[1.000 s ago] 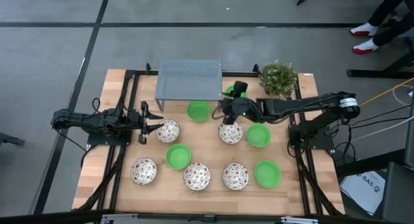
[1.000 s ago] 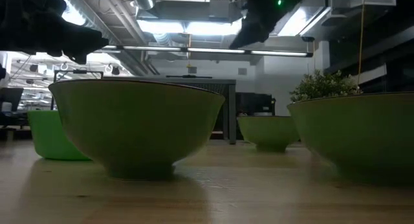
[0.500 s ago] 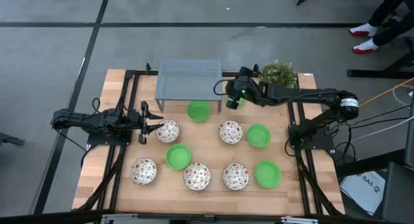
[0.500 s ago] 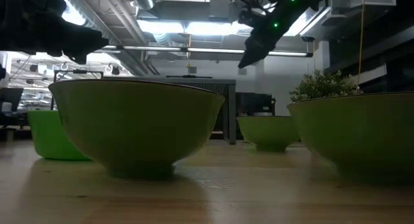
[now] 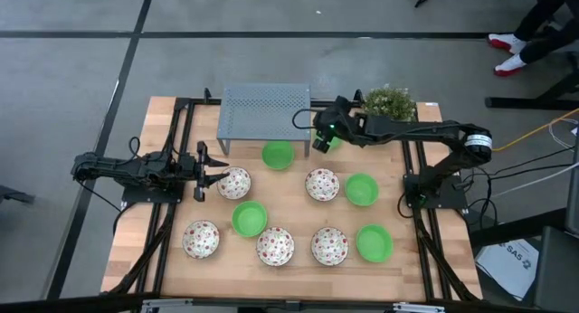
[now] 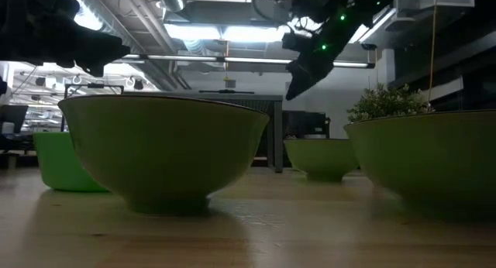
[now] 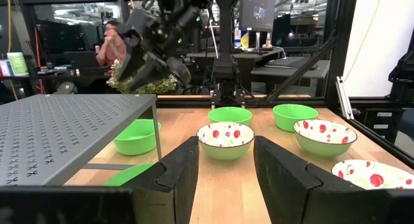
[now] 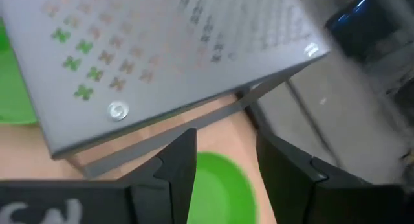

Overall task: Pick & Place Mini bowls
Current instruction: Put the green bowl on the shelf

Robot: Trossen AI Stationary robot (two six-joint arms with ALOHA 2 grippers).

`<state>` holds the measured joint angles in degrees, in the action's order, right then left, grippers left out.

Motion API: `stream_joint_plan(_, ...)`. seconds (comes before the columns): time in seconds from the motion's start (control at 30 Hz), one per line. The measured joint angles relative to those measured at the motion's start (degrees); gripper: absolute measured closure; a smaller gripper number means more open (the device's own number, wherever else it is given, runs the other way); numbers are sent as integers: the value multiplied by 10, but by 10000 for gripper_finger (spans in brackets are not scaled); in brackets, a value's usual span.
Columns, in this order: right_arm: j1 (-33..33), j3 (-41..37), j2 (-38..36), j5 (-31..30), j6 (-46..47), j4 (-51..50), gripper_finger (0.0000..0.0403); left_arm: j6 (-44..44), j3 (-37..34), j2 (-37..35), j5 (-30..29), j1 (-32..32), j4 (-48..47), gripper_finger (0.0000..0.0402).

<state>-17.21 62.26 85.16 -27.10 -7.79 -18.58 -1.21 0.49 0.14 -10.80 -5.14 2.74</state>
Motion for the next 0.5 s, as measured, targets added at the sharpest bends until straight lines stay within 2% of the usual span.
stream_joint_plan(0.1, -8, 0, 6, 31, 28, -29, 243, 0, 0, 0, 0, 0, 0, 258)
stream_joint_plan(0.33, -10, 0, 5, 41, 31, -121, 243, 0, 0, 0, 0, 0, 0, 258)
stream_joint_plan(0.5, -10, -33, 4, 71, 33, -103, 243, 0, 0, 0, 0, 0, 0, 258)
